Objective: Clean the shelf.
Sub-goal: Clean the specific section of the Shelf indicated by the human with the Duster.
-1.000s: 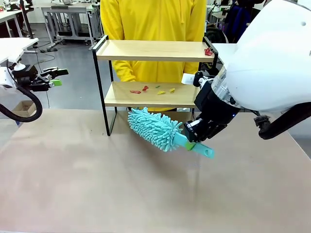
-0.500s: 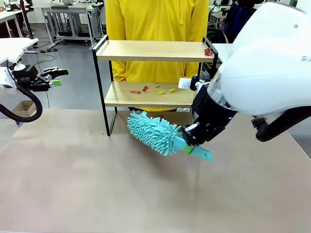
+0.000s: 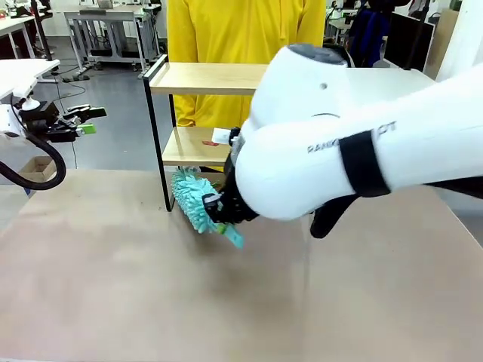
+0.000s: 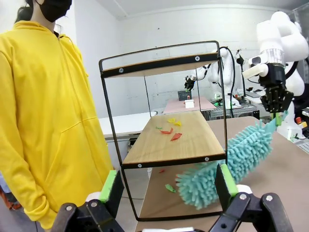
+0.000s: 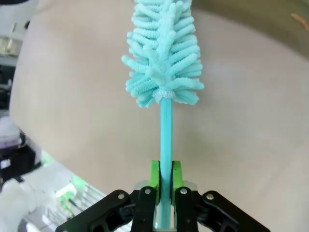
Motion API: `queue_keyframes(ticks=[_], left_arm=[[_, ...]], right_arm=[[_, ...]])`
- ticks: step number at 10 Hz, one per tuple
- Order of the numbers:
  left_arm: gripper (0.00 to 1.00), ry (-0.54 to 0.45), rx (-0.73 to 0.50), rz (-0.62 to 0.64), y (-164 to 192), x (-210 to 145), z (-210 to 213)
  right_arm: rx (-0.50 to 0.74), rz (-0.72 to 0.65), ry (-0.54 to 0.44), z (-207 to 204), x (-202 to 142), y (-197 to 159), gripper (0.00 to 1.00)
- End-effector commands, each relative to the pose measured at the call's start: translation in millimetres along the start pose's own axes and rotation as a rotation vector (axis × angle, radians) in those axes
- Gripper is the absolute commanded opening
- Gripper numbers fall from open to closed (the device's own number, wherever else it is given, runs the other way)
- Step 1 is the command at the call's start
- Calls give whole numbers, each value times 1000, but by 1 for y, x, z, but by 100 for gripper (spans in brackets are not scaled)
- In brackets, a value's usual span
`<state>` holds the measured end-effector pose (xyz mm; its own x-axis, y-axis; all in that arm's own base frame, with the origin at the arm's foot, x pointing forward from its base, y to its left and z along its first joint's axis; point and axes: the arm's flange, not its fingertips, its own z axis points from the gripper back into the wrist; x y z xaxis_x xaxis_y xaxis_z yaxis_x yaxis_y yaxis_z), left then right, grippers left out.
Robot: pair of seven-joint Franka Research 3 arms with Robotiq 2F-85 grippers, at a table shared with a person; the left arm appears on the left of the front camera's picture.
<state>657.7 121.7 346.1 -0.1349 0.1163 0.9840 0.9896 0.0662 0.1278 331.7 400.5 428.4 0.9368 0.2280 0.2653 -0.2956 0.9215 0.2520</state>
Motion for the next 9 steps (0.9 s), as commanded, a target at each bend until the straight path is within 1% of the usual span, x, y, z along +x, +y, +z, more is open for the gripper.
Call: queue_keyframes(ticks=[1,4,5,7,9], left_arm=[[100,-4,-8,-3,-1,2,0],[100,-4,-8,-3,-1,2,0],[100,-4,-8,-3,-1,2,0],[100,-4,-8,-3,-1,2,0],[100,-4,-8,-3,-1,2,0]], right_arm=[[-52,-75,-104,-27,24,24,13],[-93,-142,-212,-54,52,36,13],[-112,-140,-241,-62,62,39,13],[-104,-142,-258,-77,83,43,13],[-91,-156,-219,-97,100,41,13]])
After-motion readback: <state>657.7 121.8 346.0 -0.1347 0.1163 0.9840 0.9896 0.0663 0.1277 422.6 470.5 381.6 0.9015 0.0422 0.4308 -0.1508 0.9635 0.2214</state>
